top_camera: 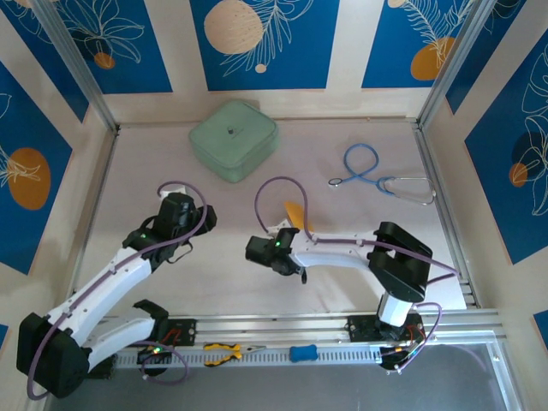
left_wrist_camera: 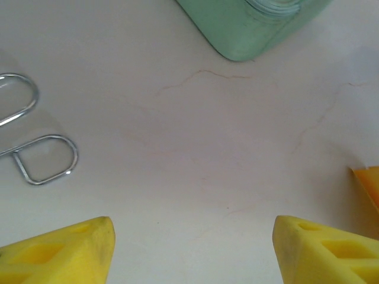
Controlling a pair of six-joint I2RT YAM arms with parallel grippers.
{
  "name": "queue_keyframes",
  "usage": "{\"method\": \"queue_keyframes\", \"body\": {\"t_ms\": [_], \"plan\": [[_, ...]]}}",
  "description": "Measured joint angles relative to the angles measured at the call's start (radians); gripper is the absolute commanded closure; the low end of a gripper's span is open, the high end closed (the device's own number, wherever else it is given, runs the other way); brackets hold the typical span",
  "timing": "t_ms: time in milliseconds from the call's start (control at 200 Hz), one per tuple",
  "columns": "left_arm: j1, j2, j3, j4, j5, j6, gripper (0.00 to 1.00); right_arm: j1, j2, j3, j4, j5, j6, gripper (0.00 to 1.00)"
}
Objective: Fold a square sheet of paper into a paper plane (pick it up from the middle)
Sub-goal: Turn over the paper at the center of the table.
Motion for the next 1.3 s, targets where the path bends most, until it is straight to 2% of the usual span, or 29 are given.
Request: {"method": "queue_keyframes", "body": {"t_ms": [125, 205, 240, 290, 360, 465, 555, 625, 725, 885, 990, 1300], "plan": [[0.006, 0.000, 0.000, -0.016, -0.006, 0.000, 0.29, 0.006, 0.015, 0.019, 0.052, -0.070, -0.027, 0.76], [0.007, 0.000, 0.000, -0.022, -0.004, 0.001, 0.29, 0.001, 0.011, 0.023, 0.097, -0.126, -0.037, 0.54], [0.009, 0.000, 0.000, -0.021, 0.006, 0.001, 0.29, -0.005, 0.005, 0.023, 0.114, -0.152, -0.033, 0.48], [0.011, 0.001, 0.000, -0.019, 0.022, 0.002, 0.29, -0.021, -0.018, 0.017, 0.146, -0.203, -0.030, 0.42], [0.013, 0.006, 0.000, -0.008, 0.056, 0.004, 0.30, -0.072, -0.105, -0.035, 0.228, -0.298, -0.024, 0.41], [0.016, 0.031, 0.000, 0.023, 0.115, 0.005, 0.35, -0.221, -0.320, -0.185, 0.384, -0.472, 0.007, 0.46], [0.016, 0.056, 0.000, 0.043, 0.163, 0.013, 0.45, -0.395, -0.475, -0.337, 0.539, -0.654, 0.061, 0.60], [0.016, 0.075, 0.000, 0.069, 0.205, 0.012, 0.53, -0.516, -0.533, -0.441, 0.640, -0.774, 0.102, 0.67], [0.017, 0.106, -0.001, 0.113, 0.270, 0.004, 0.53, -0.609, -0.537, -0.529, 0.717, -0.911, 0.136, 0.74], [0.017, 0.195, -0.001, 0.187, 0.381, -0.010, 0.57, -0.653, -0.452, -0.546, 0.820, -1.082, 0.158, 0.84], [0.017, 0.247, -0.001, 0.224, 0.443, -0.029, 0.59, -0.653, -0.365, -0.543, 0.891, -1.157, 0.167, 0.87], [0.003, 0.309, -0.001, 0.260, 0.529, -0.033, 0.61, -0.631, -0.173, -0.497, 0.947, -1.189, 0.199, 0.88]]}}
